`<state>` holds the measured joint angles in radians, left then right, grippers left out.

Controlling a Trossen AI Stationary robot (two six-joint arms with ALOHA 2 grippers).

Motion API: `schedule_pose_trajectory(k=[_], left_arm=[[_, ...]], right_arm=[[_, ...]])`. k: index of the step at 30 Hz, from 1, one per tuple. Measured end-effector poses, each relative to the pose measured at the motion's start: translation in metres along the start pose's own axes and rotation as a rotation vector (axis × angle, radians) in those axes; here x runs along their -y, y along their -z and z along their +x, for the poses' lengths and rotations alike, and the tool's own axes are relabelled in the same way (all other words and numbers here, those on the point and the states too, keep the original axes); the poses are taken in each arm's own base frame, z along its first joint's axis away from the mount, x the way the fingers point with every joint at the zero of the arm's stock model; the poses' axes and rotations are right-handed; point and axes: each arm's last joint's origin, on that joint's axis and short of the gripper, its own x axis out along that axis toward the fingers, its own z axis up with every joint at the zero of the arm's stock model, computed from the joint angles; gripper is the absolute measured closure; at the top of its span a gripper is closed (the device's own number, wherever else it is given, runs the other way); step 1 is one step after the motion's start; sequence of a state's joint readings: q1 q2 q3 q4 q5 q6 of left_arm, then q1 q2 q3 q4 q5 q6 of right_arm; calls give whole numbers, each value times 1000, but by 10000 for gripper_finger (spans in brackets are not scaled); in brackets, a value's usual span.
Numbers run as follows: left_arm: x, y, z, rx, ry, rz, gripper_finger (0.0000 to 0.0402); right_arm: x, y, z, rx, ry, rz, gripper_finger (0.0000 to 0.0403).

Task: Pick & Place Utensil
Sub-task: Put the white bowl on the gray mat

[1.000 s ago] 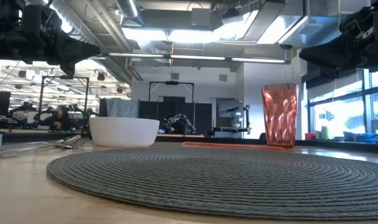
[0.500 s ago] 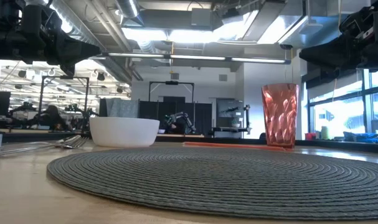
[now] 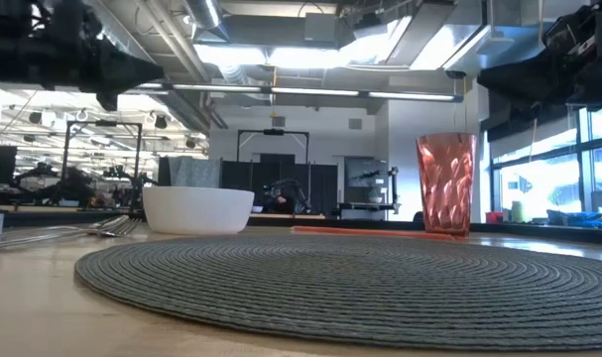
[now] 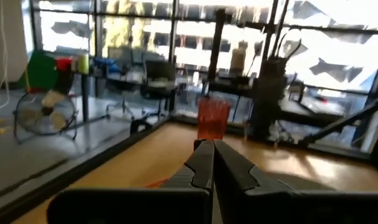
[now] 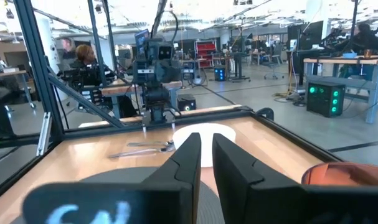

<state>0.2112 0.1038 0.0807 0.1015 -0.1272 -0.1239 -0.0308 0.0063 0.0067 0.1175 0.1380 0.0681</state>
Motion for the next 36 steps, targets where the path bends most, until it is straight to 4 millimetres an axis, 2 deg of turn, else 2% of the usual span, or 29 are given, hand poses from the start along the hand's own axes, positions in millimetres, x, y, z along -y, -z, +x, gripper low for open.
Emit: schedule_pose_trajectory(k=[7,12,16,20,24,30,36], left_arm=[[5,-5,33,-288,-29,29,400],[13,-11,73,-569,-7,66,400],[18,-14,109,-725,-27,100,390],[22,-14,142,-862,-49,128,356],[26,-17,165,-984,-47,139,302],[35,-14,186,-1112,-53,66,230],[38,1,197,-1171,-131,-22,196]], right_arm=[[0,1,0,-5,1,-15,360],[0,1,0,-10,1,-23,360],[0,1,0,-11,1,-25,360],[0,1,0,-12,1,-25,360],[0,2,0,-17,1,-26,360],[0,2,0,-18,1,-52,360],[0,2,0,-18,1,-61,360]])
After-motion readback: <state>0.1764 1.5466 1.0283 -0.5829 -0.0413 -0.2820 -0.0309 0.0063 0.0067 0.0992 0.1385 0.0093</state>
